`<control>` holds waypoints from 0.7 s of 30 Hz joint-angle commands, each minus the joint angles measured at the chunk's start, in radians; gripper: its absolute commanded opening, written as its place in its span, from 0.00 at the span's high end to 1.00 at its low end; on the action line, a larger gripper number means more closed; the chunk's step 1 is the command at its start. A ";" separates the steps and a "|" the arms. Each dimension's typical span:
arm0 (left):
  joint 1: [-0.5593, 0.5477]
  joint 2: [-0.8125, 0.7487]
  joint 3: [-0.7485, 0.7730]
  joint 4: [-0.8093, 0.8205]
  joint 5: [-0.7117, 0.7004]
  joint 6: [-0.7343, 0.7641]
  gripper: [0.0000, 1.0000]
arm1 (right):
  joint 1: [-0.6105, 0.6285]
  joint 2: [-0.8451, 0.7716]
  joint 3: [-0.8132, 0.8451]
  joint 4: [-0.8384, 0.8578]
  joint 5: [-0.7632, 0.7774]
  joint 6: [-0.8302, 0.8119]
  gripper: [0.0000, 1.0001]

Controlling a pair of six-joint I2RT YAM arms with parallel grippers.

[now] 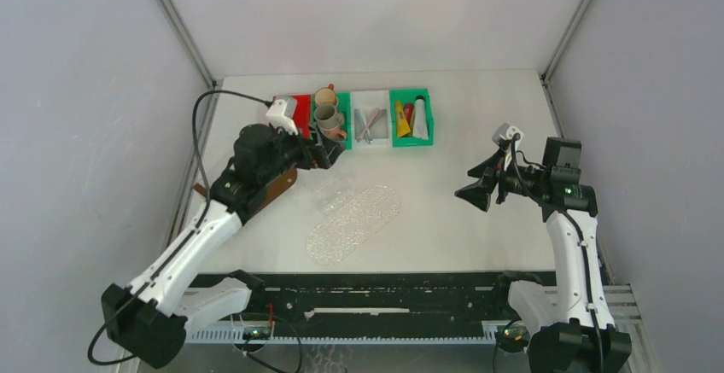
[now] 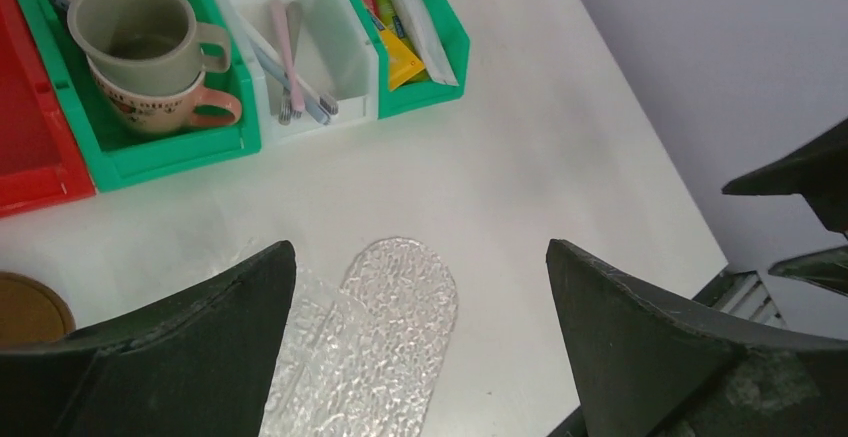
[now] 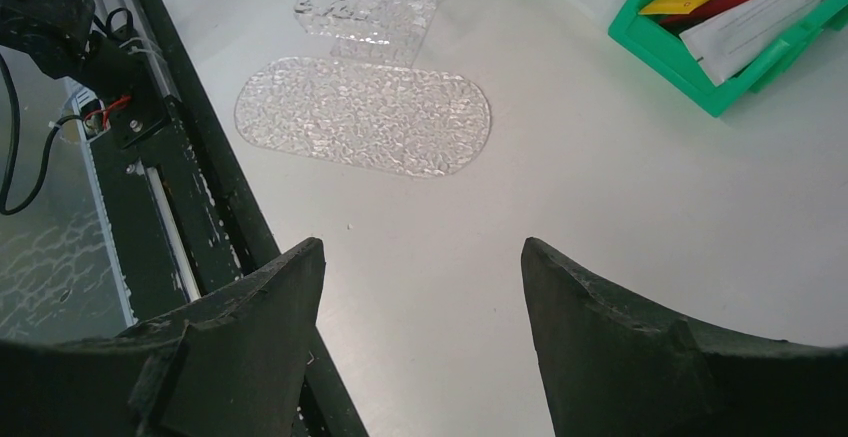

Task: Prepare toiletry sets of a toothbrush and toothpaste on the tray
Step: Pick up the cup from the storage box.

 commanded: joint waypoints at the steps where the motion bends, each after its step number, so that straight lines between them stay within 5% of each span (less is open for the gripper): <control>1: -0.007 0.110 0.196 0.003 0.003 0.081 0.01 | 0.005 -0.016 0.002 0.036 0.019 0.016 0.20; 9: 0.000 0.327 0.433 -0.225 -0.217 0.293 0.02 | 0.020 -0.005 0.002 0.039 0.025 0.019 0.20; 12: 0.055 0.420 0.485 -0.223 -0.122 0.262 0.05 | 0.041 0.003 0.001 0.040 0.038 0.016 0.20; 15: 0.133 0.526 0.550 -0.201 0.054 0.155 0.20 | 0.043 -0.001 0.001 0.042 0.044 0.022 0.20; 21: 0.154 0.673 0.699 -0.278 -0.072 0.158 0.22 | 0.059 -0.004 0.001 0.045 0.050 0.022 0.20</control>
